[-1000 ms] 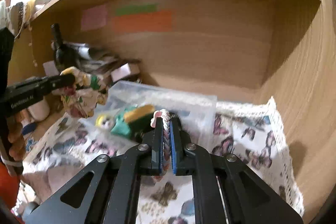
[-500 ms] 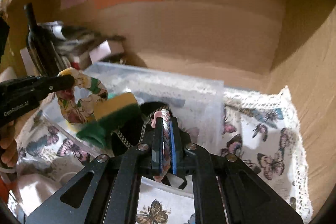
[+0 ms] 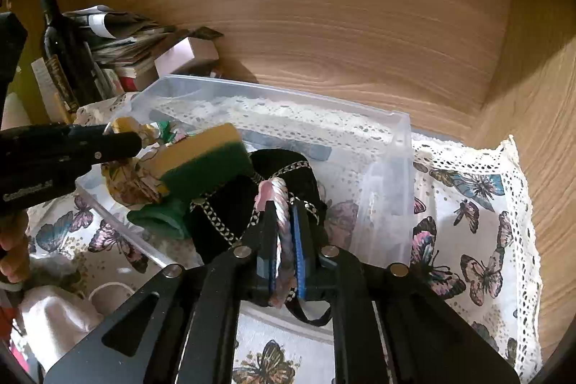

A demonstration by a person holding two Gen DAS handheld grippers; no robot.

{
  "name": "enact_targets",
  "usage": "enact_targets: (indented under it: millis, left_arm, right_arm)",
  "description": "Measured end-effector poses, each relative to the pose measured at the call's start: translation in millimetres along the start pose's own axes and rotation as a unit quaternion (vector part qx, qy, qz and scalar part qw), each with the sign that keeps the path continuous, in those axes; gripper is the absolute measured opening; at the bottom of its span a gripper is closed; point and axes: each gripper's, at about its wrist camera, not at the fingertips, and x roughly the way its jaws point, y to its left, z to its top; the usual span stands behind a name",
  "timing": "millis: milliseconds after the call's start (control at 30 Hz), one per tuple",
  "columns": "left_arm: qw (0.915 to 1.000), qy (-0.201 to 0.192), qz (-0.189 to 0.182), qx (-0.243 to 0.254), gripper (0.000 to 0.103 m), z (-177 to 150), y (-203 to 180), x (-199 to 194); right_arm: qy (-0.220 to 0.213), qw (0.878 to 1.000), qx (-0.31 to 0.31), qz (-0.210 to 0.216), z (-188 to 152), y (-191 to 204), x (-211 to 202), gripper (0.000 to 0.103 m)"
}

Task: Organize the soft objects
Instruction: 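Drop the scrunchie and cord bracelet into the clear box, opening both grippers, then grasp the bagged grey sock with the left gripper while the right gripper grasps the white mask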

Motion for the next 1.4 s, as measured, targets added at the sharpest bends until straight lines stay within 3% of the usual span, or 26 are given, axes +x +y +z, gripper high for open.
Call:
enact_targets:
  millis: [100, 267, 400, 567, 700, 833, 1033, 1400]
  left_arm:
    - [0.9998, -0.016, 0.004, 0.011, 0.055, -1, -6, -14]
    - [0.9986, -0.047, 0.010, 0.020, 0.070, 0, -13, -44]
    - [0.9977, -0.067, 0.011, 0.009, 0.089, -1, -12, -66]
    - [0.9959, -0.088, 0.019, 0.001, 0.097, -10, -9, -93]
    - [0.9964, -0.083, 0.018, -0.001, 0.099, -24, -8, -105]
    - [0.9958, -0.080, 0.042, 0.009, 0.099, -43, -10, -111]
    - [0.9975, -0.048, 0.051, -0.002, 0.099, -77, 1, -110]
    - [0.9944, -0.011, 0.102, -0.025, 0.099, -135, 15, -115]
  right_arm:
    - [-0.012, 1.000, -0.001, -0.004, 0, 3, -10, 0.024]
    - [-0.046, 0.999, 0.000, -0.003, 1, 5, -39, 0.049]
    - [-0.075, 0.997, 0.006, 0.004, 1, 6, -63, 0.061]
    - [-0.102, 0.994, -0.002, 0.023, -4, 15, -91, 0.075]
    - [-0.111, 0.993, -0.010, 0.031, -14, 26, -102, 0.079]
    - [-0.100, 0.994, -0.007, 0.053, -27, 35, -103, 0.080]
    - [-0.064, 0.993, -0.009, 0.094, -51, 60, -89, 0.082]
    - [-0.003, 0.983, -0.029, 0.181, -78, 110, -52, 0.081]
